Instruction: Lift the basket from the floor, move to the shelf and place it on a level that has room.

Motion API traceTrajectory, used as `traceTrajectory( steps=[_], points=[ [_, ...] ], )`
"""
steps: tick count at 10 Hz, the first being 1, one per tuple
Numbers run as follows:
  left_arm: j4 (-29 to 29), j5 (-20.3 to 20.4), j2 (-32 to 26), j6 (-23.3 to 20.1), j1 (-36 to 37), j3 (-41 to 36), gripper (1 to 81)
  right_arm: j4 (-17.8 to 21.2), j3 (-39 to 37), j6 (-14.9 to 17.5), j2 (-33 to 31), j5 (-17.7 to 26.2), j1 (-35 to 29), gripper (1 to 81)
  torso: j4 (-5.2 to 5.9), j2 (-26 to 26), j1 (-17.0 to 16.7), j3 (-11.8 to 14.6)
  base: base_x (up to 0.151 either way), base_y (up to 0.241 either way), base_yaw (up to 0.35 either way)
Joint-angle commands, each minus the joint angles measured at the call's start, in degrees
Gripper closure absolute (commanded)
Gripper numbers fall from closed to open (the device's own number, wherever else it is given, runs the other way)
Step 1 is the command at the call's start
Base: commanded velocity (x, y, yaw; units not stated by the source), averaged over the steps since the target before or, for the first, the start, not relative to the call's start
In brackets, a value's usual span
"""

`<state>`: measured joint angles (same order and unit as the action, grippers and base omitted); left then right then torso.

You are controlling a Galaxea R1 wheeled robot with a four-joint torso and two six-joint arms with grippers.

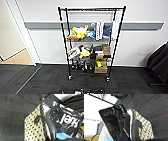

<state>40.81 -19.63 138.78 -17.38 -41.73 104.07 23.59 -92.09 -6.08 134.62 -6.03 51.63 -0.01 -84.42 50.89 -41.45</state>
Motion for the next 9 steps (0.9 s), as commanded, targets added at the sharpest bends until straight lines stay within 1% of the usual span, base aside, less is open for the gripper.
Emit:
traceTrajectory(
  steps=[1,3,4,7,9],
  points=[
    [3.75,-1.64,-3.68,0.07,9.95,-3.17,81.1,0.49,5.09,-0.07,-3.63,0.06,-8.6,81.1,0.0,5.49,-3.56,0.0,0.0,0.0,0.0],
    [3.92,-1.47,-5.96,0.07,10.57,-6.6,81.1,0.58,6.41,-0.07,-4.42,0.06,-8.95,81.1,0.0,9.36,-6.01,0.0,0.0,0.0,0.0],
    [4.19,-1.38,-7.46,-0.02,10.65,-8.97,81.1,0.49,7.98,-0.07,-5.3,0.06,-8.95,81.1,0.0,11.24,-7.21,3.49,0.0,0.0,0.0],
    [4.19,-0.76,-8.95,-0.02,10.57,-11.43,81.1,0.49,10.53,0.02,-7.32,-0.03,-8.59,81.1,0.0,16.24,-10.4,6.49,0.0,0.0,0.0],
    [4.53,-0.59,-9.13,-0.02,10.57,-11.69,81.1,0.41,11.06,0.02,-7.59,0.06,-9.91,81.1,0.0,20.13,-12.98,8.44,0.0,0.0,0.0]
  ],
)
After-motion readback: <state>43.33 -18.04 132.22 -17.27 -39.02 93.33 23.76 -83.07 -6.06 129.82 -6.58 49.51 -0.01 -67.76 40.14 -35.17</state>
